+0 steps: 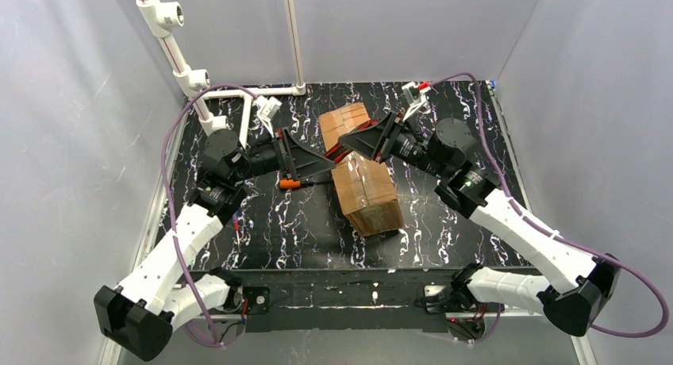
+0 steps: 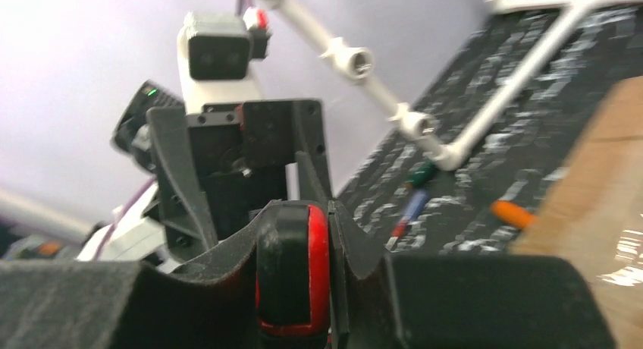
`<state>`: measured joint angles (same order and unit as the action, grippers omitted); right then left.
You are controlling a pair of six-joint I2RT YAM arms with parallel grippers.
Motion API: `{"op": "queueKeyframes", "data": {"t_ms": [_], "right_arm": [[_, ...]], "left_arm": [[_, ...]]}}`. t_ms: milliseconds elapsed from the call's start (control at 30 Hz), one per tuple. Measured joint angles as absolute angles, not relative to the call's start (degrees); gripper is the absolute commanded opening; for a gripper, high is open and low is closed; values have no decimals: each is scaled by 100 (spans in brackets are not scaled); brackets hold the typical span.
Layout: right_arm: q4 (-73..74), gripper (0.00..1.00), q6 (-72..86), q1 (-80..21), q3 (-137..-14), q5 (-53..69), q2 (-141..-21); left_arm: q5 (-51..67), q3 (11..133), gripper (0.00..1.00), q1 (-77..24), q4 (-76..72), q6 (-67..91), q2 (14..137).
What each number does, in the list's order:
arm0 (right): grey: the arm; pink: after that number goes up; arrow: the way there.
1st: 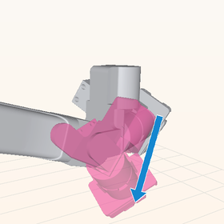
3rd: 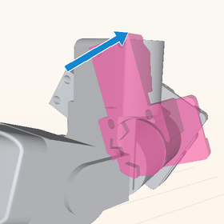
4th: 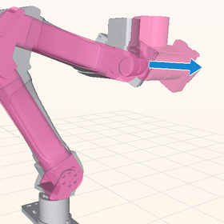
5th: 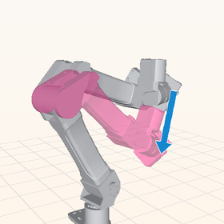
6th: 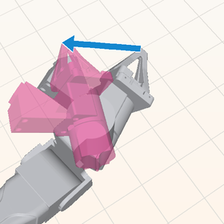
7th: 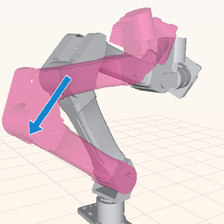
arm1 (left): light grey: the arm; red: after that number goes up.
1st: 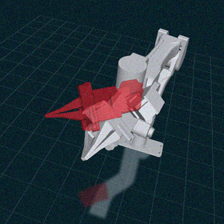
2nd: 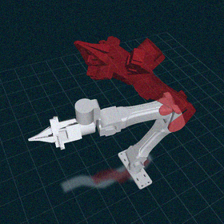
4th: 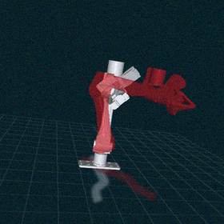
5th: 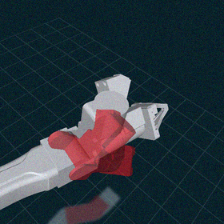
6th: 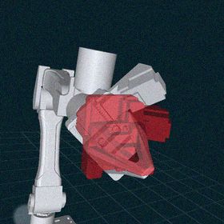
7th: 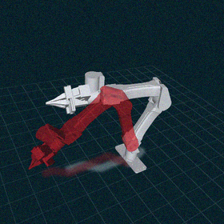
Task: Unpack the express box
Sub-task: Adjust the knife, then cut the express box at the center of the board.
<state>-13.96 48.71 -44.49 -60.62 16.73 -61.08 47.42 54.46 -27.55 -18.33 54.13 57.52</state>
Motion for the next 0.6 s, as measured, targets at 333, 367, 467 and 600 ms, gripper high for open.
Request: {"op": "queueKeyframes", "data": {"t_ms": [333,367,467,600], "right_arm": [[788,1,2808,-4438,-7524,-650,-6152],[829,1,2613,-4438,-7669,-836,-6246],[897,1,2145,-4451,-8034,-1251,-6619],[987,1,1535,-4593,-8547,-1774,-7352]], "left_arm": [[3221,6018,83,-2250,1264,4517,5179],[3111,6029,81,-2250,1376,4556,5172],[2827,5964,79,-2287,1492,4834,5299],[2134,5854,79,-2615,1531,5168,5769]]}}
